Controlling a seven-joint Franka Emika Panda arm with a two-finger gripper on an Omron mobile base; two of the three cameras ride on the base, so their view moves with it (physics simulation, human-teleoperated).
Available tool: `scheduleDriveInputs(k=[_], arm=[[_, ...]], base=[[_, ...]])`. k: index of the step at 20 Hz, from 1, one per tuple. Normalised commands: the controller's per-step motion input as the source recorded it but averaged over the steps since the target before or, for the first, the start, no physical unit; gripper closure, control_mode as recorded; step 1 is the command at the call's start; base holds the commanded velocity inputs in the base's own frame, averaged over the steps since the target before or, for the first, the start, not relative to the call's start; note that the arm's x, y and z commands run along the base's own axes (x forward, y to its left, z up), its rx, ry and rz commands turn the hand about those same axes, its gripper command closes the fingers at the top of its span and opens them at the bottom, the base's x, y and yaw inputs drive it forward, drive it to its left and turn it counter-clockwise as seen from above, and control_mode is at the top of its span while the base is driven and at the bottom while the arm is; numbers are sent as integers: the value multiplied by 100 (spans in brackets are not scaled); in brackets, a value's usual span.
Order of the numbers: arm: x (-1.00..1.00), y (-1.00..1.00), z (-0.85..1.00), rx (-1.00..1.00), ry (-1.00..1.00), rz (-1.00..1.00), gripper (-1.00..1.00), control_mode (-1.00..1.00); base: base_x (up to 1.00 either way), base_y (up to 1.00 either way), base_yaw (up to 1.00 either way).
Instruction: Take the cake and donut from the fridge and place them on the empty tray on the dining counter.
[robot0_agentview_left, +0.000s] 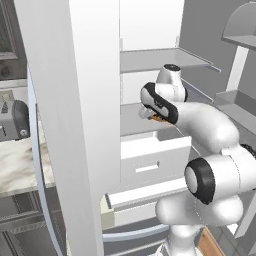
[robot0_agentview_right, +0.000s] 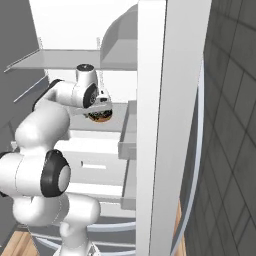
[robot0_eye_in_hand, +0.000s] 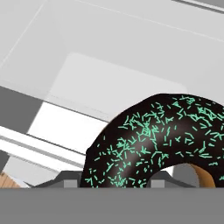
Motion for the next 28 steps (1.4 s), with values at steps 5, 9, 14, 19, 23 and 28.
scheduleDriveInputs(k=[5, 9, 14, 19, 23, 28], arm=[[-100, 10, 65, 0, 0, 0, 100, -100], [-100, 0, 36, 0, 0, -1, 100, -100], [-100, 1, 35, -2, 1, 0, 100, -100], [-74, 0, 3, -6, 7, 0, 100, -100], [-7, 0, -4, -1, 5, 0, 100, -100], [-21, 0, -2, 0, 1, 0, 100, 100]], base=[[0, 0, 0], [0, 0, 0], [0, 0, 0], [0, 0, 0], [0, 0, 0], [-60, -17, -2]])
